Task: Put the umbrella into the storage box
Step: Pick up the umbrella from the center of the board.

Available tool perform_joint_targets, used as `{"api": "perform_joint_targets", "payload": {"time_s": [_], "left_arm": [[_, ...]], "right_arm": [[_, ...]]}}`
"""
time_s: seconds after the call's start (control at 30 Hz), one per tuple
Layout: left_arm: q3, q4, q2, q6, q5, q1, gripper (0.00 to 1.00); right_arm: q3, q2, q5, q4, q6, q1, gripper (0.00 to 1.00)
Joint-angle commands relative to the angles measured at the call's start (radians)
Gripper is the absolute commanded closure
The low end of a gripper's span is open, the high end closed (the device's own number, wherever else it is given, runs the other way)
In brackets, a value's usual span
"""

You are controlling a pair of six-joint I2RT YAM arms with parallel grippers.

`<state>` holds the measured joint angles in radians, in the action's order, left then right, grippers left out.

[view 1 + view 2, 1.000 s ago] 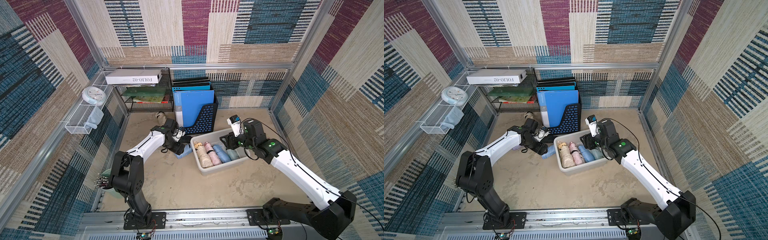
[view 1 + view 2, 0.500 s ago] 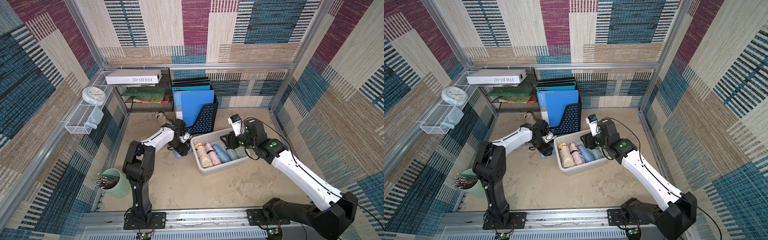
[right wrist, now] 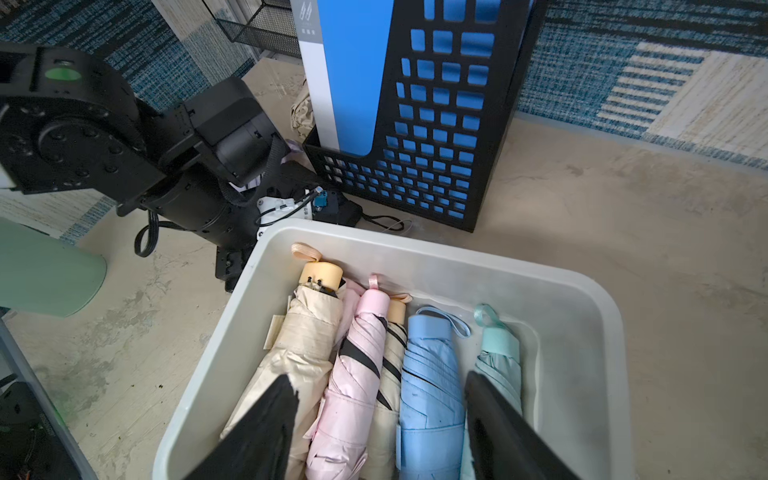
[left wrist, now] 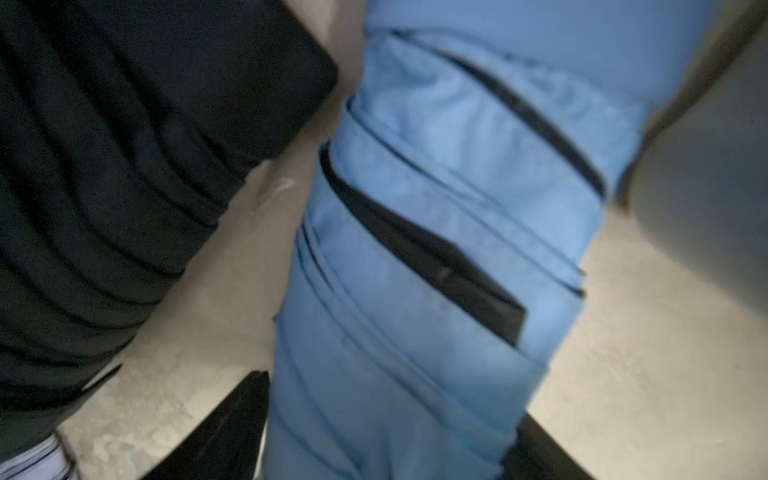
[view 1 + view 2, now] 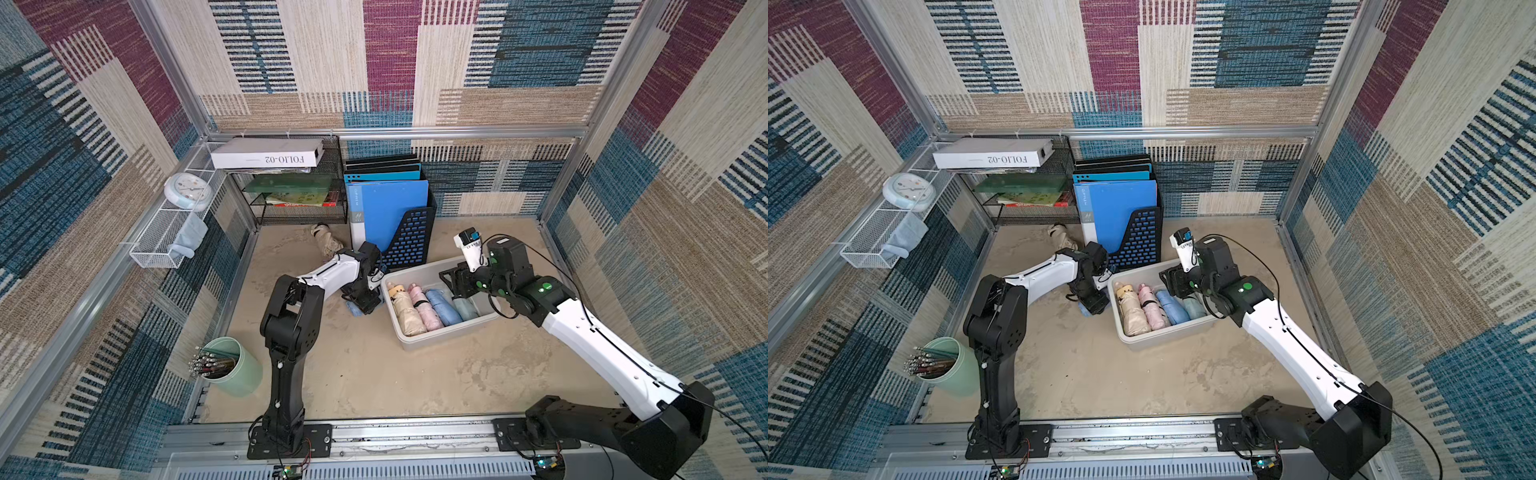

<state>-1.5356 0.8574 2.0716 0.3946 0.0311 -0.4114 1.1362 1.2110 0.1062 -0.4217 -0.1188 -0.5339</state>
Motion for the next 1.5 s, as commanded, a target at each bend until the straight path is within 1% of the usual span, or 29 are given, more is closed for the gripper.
{"api": "perform_joint_targets", "payload": {"time_s": [0.0,0.17,0.37,0.7,0.8,0.93,1.07,1.27,1.37,1.47], "left_arm": [[-0.001,0.020,0.013,0.011,0.036,0.000,0.25],[-0.002,0.029,0.025,0.010,0.035,0.001,0.37],[0.039,0.034,-0.015,0.017,0.047,0.001,0.50],[0.150,0.050,-0.168,0.022,0.082,0.000,0.64],[0.168,0.072,-0.216,0.013,0.074,0.001,0.66],[0.196,0.100,-0.286,-0.006,0.066,0.001,0.68],[0.214,0.114,-0.379,-0.056,0.055,0.001,0.69],[0.181,0.095,-0.574,-0.187,0.017,-0.010,0.69],[0.159,0.039,-0.659,-0.250,-0.036,-0.026,0.69],[0.145,-0.040,-0.718,-0.348,-0.098,-0.032,0.69]], "right_arm": [[0.004,-0.001,0.007,-0.005,0.010,0.000,0.31],[0.002,-0.008,0.010,-0.005,0.015,-0.001,0.32],[-0.009,-0.020,0.014,0.003,0.018,-0.001,0.32],[-0.029,-0.034,0.033,0.019,0.025,-0.001,0.32],[-0.038,-0.040,0.041,0.026,0.027,-0.001,0.32],[-0.045,-0.049,0.048,0.034,0.027,-0.001,0.32],[-0.044,-0.064,0.054,0.043,0.009,-0.001,0.32],[-0.025,-0.082,0.064,0.062,-0.047,-0.001,0.32],[-0.002,-0.075,0.089,0.077,-0.077,-0.001,0.32],[0.024,-0.061,0.130,0.102,-0.110,-0.001,0.31]]}}
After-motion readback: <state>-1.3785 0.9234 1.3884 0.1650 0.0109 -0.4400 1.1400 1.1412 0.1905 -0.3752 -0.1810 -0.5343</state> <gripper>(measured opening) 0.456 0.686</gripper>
